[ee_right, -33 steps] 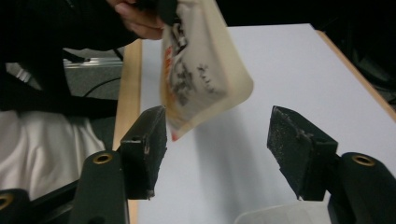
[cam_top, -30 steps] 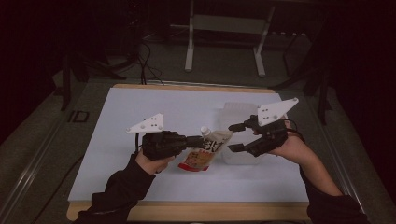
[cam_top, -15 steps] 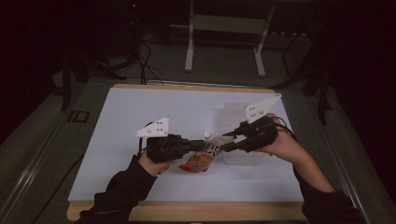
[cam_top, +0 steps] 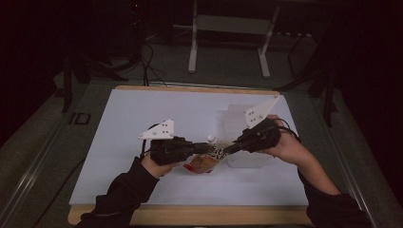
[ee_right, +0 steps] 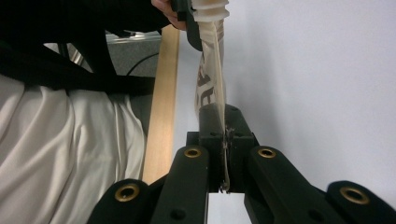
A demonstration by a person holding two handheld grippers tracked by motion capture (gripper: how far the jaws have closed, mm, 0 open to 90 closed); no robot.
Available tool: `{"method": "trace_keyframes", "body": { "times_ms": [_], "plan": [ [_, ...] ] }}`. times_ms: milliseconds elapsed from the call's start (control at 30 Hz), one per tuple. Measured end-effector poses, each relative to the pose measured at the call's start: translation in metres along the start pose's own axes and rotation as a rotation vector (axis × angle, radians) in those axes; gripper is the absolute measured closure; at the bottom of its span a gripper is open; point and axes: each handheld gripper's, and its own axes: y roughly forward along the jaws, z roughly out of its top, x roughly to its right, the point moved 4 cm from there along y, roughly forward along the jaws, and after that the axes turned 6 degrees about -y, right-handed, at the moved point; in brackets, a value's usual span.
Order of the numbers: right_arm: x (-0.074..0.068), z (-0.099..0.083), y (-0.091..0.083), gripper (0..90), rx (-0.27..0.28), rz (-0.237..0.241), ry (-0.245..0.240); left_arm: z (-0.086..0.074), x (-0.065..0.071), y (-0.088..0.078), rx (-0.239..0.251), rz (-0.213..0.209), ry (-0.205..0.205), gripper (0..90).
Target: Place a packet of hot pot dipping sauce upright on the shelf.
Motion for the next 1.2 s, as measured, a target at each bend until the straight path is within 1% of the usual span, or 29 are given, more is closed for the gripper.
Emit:
{"method": "trace_keyframes", "body": {
  "times_ms": [67, 133, 233, 333, 367, 400, 433, 467, 500, 533, 567, 633, 667, 700, 733, 767, 800, 833, 867, 900, 933, 967, 1000, 1033, 1067, 1167, 1200],
  "plan": [
    [0.0, 0.002, -0.002, 89.6, -0.009, -0.003, -0.007, 0.002, 0.001, 0.0, 0.001, -0.003, 0.006, 90.0],
    [0.0, 0.007, -0.005, 89.8, -0.026, -0.003, -0.019, 0.004, 0.001, 0.0, 0.005, -0.01, 0.023, 90.0],
    [0.001, 0.013, -0.01, 89.9, -0.053, -0.009, -0.031, 0.008, 0.002, -0.001, 0.009, 0.001, 0.04, 89.7],
    [0.002, 0.018, -0.014, 90.0, -0.069, -0.019, -0.043, 0.011, 0.003, -0.001, 0.006, 0.002, 0.046, 89.2],
    [0.002, 0.023, -0.018, 90.0, -0.089, -0.032, -0.05, 0.014, 0.004, -0.002, 0.012, 0.001, 0.047, 88.0],
    [0.002, 0.025, -0.019, 90.0, -0.092, -0.033, -0.048, 0.015, 0.004, -0.002, 0.011, 0.008, 0.049, 86.7],
    [0.002, 0.027, -0.02, 90.0, -0.099, -0.038, -0.05, 0.016, 0.003, -0.003, 0.011, 0.021, 0.05, 82.6],
    [0.003, 0.028, -0.022, 90.0, -0.105, -0.046, -0.053, 0.016, 0.003, -0.003, 0.011, 0.021, 0.05, 78.2],
    [0.003, 0.03, -0.025, 90.0, -0.112, -0.047, -0.053, 0.018, 0.003, -0.005, 0.013, 0.033, 0.044, 76.1],
    [0.004, 0.03, -0.026, 90.0, -0.115, -0.051, -0.054, 0.018, 0.003, -0.006, 0.008, 0.045, 0.043, 71.4],
    [0.005, 0.031, -0.029, 90.0, -0.12, -0.057, -0.055, 0.018, 0.003, -0.006, 0.004, 0.056, 0.044, 64.4],
    [0.005, 0.032, -0.031, 90.0, -0.123, -0.054, -0.05, 0.018, 0.003, -0.007, 0.006, 0.059, 0.041, 59.2],
    [0.007, 0.032, -0.034, 90.0, -0.124, -0.065, -0.054, 0.018, 0.002, -0.008, -0.004, 0.062, 0.042, 59.2],
    [0.007, 0.032, -0.034, 90.0, -0.124, -0.065, -0.054, 0.018, 0.002, -0.008, -0.004, 0.062, 0.042, 51.4],
    [0.008, 0.033, -0.037, 90.0, -0.124, -0.071, -0.059, 0.014, 0.001, -0.008, -0.054, 0.072, 0.017, 51.4],
    [0.009, 0.036, -0.047, 90.0, -0.146, -0.08, -0.071, 0.009, 0.001, -0.008, -0.064, 0.072, 0.026, 32.9],
    [0.009, 0.036, -0.047, 90.0, -0.146, -0.08, -0.071, 0.009, 0.001, -0.008, -0.064, 0.072, 0.026, 28.6],
    [0.01, 0.037, -0.05, 90.0, -0.152, -0.086, -0.079, 0.007, 0.001, -0.008, -0.068, 0.064, 0.016, 28.6],
    [0.01, 0.037, -0.053, 90.0, -0.163, -0.085, -0.078, 0.005, 0.001, -0.009, -0.071, 0.06, 0.01, 24.4],
    [0.011, 0.037, -0.055, 90.0, -0.172, -0.085, -0.083, 0.003, 0.0, -0.009, -0.073, 0.07, 0.007, 22.2],
    [0.012, 0.038, -0.058, 90.0, -0.178, -0.09, -0.088, -0.001, -0.002, -0.01, -0.076, 0.065, 0.005, 20.1],
    [0.013, 0.037, -0.062, 90.0, -0.189, -0.092, -0.087, -0.003, -0.003, -0.012, -0.076, 0.061, -0.004, 13.8],
    [0.013, 0.037, -0.062, 90.0, -0.189, -0.092, -0.087, -0.003, -0.003, -0.012, -0.076, 0.061, -0.004, 13.8],
    [0.014, 0.037, -0.067, 90.0, -0.197, -0.101, -0.088, -0.007, -0.005, -0.015, -0.064, 0.064, -0.01, 13.8],
    [0.014, 0.037, -0.067, 90.0, -0.197, -0.101, -0.088, -0.007, -0.005, -0.015, -0.064, 0.064, -0.01, 13.7],
    [0.015, 0.033, -0.074, 90.0, -0.21, -0.118, -0.082, -0.017, -0.009, -0.022, -0.059, 0.094, -0.017, 13.7],
    [0.015, 0.032, -0.075, 90.0, -0.212, -0.12, -0.079, -0.02, -0.009, -0.024, -0.061, 0.102, -0.012, 13.8]
  ]
}}
